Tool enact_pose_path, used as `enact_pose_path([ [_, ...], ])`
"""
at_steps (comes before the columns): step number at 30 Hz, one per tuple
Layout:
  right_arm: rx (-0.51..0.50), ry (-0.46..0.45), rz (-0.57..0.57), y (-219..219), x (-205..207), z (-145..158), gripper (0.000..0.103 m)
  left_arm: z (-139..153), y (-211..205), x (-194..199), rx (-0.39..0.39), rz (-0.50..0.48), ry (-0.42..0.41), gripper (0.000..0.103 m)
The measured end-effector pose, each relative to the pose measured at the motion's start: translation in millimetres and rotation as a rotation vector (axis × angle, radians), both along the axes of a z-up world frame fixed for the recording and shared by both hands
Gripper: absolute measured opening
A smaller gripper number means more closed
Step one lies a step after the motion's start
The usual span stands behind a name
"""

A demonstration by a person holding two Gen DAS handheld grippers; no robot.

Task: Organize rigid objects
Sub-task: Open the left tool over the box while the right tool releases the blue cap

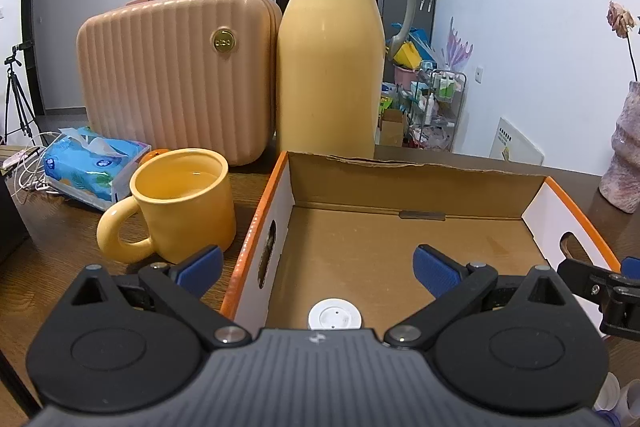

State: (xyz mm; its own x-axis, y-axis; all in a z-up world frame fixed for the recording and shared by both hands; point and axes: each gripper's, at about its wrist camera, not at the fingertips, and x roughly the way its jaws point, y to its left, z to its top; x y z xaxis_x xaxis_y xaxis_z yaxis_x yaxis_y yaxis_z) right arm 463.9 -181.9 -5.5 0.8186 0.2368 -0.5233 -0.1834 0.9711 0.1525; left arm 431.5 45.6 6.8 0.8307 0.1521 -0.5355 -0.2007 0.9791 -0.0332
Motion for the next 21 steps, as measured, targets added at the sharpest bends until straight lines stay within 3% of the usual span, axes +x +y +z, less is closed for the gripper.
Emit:
enact_pose_path([
  [21,-0.037,-0.074,0.007,-1.3,-55.9,6.4,0.103,6.5,-1.5,-59.6,0.036,0.000,-0.043,0.103],
])
